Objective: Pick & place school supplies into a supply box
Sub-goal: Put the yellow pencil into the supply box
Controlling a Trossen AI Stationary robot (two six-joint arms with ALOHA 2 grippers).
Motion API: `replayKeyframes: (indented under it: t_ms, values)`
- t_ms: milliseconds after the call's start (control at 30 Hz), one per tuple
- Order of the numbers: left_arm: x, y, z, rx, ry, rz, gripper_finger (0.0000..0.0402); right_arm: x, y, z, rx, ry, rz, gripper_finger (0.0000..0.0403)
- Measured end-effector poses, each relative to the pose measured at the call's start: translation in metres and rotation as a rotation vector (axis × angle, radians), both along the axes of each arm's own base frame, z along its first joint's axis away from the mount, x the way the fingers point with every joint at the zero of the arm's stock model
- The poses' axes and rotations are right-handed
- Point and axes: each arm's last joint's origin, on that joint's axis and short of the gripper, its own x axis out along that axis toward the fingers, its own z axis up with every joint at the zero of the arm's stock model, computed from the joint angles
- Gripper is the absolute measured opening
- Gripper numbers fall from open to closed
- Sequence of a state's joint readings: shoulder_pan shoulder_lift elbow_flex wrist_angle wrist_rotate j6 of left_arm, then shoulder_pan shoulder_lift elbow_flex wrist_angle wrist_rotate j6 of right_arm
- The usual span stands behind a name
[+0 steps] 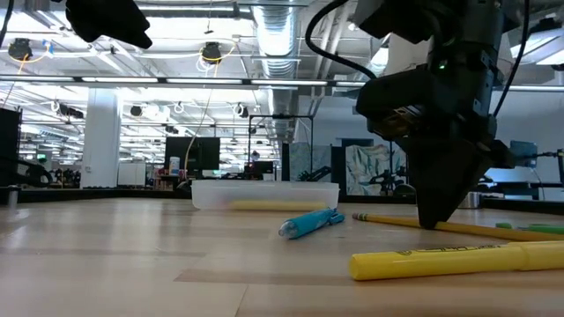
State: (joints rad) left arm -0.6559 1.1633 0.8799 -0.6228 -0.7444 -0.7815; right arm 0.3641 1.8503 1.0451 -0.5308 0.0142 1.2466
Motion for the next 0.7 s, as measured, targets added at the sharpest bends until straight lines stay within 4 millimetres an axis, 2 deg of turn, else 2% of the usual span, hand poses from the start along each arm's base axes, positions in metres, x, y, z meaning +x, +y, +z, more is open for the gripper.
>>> replayKeyframes:
  t_ms: [200,300,533,700]
  values:
    - [0.0000,-0.0001,0.0000,0.000,0.000,-0.001,0.0169,-0.0008,0.0005,0.0000,0.038,0.023,0.033,0.0052]
    - [0.0000,-0.0001,0.0000,0.000,0.000,-0.001,0.0169,-0.0016,0.0007,-0.0003,0.040,0.032,0.026,0.0056]
    - [0.0000,-0.0001,0.0000,0.001,0.000,-0.001,0.0169,-0.0006,0.0014,-0.0001,0.049,0.018,0.033,0.0009]
    - [0.0000,-0.0001,0.0000,0.001,0.000,-0.001,0.0169,-0.0008,0.0013,-0.0002,0.036,0.016,0.034,0.0013]
